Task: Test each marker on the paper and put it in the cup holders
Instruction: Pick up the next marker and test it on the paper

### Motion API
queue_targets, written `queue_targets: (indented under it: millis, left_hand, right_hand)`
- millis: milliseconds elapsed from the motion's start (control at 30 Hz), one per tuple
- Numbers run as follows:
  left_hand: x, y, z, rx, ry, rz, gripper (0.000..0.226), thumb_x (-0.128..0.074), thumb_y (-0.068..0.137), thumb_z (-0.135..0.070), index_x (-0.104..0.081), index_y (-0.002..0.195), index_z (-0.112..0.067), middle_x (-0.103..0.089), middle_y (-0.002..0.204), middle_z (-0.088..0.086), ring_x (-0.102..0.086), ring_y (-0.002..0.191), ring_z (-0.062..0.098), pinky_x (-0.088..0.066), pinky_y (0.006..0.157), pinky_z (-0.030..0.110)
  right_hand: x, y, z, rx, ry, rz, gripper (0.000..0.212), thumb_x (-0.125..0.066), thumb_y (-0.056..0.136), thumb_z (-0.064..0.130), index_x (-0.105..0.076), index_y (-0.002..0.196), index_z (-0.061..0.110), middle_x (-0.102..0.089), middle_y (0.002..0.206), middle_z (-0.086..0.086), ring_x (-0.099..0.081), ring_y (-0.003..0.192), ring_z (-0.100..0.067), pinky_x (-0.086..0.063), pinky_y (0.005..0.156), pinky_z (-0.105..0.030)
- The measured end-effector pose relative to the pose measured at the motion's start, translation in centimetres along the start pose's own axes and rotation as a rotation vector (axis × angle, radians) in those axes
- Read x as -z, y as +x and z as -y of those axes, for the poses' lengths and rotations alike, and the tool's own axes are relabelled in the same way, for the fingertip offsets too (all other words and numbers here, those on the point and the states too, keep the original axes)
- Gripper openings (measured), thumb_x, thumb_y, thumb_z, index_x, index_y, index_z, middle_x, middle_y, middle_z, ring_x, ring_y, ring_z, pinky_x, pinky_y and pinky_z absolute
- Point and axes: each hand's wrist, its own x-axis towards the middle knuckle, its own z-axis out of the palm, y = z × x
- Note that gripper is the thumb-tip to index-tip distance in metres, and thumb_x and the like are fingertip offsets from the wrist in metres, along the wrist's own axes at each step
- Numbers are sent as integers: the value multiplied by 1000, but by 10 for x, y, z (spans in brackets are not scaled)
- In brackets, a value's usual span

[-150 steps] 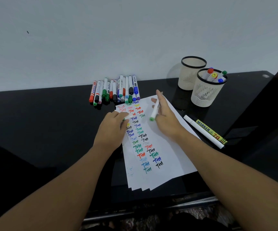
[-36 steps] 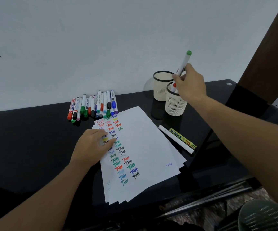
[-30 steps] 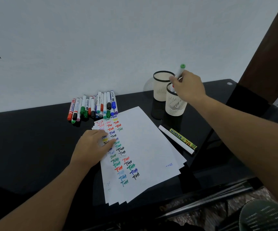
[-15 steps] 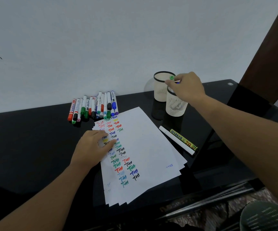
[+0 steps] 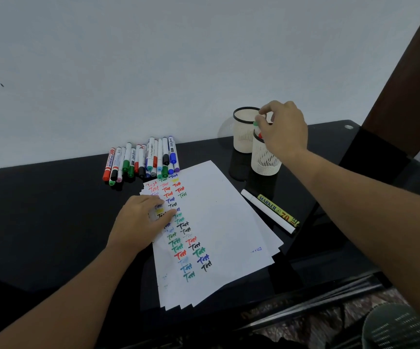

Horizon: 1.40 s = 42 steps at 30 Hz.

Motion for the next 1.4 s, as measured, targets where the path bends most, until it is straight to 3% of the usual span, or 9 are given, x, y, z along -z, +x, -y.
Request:
queue_targets:
  millis: [133,267,367,467,867,967,1133,1267,1400]
  left_hand:
    - [1,0,-1,-1,11,-6,60,-71,82,-59,-72,121,-14,-67,127,-2,-53,121,16,-48,101,38]
    - [2,-1,-3,18,-2,-11,60,-72,83,-57,-71,124,-13,-65,130,-1,-49,125,16,-45,102,36]
    - [2,0,-3,16,0,-8,58,-72,84,-56,-72,123,-12,-66,129,0,-50,124,17,-45,102,35]
    - [1,0,-2,19,-5,-14,57,-73,84,-55,-72,122,-13,-66,127,-1,-50,123,16,-47,101,36]
    - [-2,2,3,-2,-28,-35,56,-71,84,-58,-73,119,-14,-66,120,-4,-51,114,15,-49,95,37]
    - [-2,3,4,5,-27,-30,56,-70,84,-59,-73,119,-15,-65,121,-5,-50,114,14,-49,96,37]
    - [-3,3,4,2,-19,-30,57,-70,83,-60,-73,118,-15,-66,119,-5,-51,112,15,-49,94,39]
    - [-3,3,4,9,-7,-20,57,-68,84,-62,-72,119,-18,-65,120,-8,-49,113,13,-48,94,36]
    - [-2,4,5,14,2,-10,57,-66,85,-63,-72,120,-19,-64,122,-8,-48,115,12,-48,95,35]
  right_hand:
    - [-6,-32,27,275,77,-45,18,-55,101,35,-68,108,24,-56,93,9,-57,92,-21,-46,82,-42]
    - [-36,-64,49,420,86,215,17,-54,101,35,-68,108,28,-62,88,8,-59,84,-16,-52,73,-39]
    - [-65,-81,56,432,19,488,28,-56,104,37,-63,130,32,-63,105,6,-59,91,-12,-51,76,-31]
    - [-95,-87,60,389,-14,624,41,-54,105,40,-52,146,37,-60,123,2,-60,104,-13,-54,87,-31]
    - [-167,-49,105,386,-105,751,54,-43,107,37,-30,160,40,-37,154,-8,-47,132,-29,-49,105,-45]
    - [-169,-51,109,396,-148,728,55,-44,108,40,-31,160,35,-46,153,-10,-57,122,-29,-54,99,-45]
    - [-165,-56,105,358,-65,553,41,-56,105,33,-57,145,29,-62,132,-6,-62,110,-24,-54,89,-36]
    - [-158,-58,99,296,58,428,21,-61,103,20,-69,122,26,-58,116,-4,-60,95,-21,-53,80,-30]
    - [-141,-66,90,344,168,273,19,-56,105,16,-67,120,19,-54,115,-4,-58,88,-20,-57,79,-34]
